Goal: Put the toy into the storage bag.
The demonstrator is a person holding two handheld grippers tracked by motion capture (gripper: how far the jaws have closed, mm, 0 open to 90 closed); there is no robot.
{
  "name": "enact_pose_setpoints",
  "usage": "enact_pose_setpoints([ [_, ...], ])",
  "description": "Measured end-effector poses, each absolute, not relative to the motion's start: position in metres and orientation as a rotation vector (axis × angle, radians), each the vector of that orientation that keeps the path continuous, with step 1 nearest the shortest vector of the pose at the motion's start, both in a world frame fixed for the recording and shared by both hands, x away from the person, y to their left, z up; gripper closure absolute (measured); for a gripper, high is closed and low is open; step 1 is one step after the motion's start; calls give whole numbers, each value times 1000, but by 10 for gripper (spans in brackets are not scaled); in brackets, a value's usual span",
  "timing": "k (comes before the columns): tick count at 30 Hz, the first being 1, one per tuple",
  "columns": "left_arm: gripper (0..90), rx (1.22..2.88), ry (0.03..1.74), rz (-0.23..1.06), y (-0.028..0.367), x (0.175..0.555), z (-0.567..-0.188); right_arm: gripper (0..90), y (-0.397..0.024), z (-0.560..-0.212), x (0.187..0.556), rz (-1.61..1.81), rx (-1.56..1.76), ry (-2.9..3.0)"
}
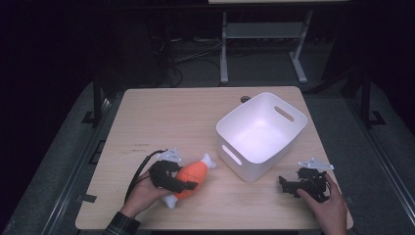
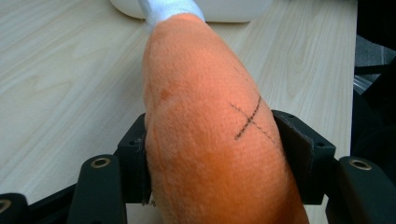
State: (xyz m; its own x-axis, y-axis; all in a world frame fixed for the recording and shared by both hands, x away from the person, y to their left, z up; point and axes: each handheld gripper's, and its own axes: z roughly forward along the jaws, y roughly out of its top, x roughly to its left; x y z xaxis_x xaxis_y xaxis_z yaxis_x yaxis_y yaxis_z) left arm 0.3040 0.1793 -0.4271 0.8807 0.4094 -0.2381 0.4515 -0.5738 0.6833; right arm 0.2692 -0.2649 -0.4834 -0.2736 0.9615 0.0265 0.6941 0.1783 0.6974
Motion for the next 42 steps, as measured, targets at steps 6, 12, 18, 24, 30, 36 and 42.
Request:
enact_pose_setpoints([
  [6, 364, 2243, 606, -50, 183, 308, -418, 0, -265, -483, 269, 853, 1557, 2039],
  [12, 366, 2230, 602, -48, 184, 310, -412, 0, -265, -483, 269, 853, 1557, 2039],
  [18, 366, 2231, 592, -47, 186, 314, -404, 0, -265, -483, 269, 853, 1557, 2039],
  [24, 367, 2219, 580, -32, 186, 318, -393, 0, -265, -483, 269, 853, 1557, 2039],
  [30, 367, 2211, 568, -27, 186, 322, -385, 0, -265, -483, 269, 853, 1557, 2039],
  [36, 368, 2198, 562, -26, 185, 327, -376, 0, -265, -483, 269, 853, 1557, 2039],
  [42, 369, 2183, 551, -19, 183, 334, -364, 0, -265, -483, 269, 853, 1558, 2039],
])
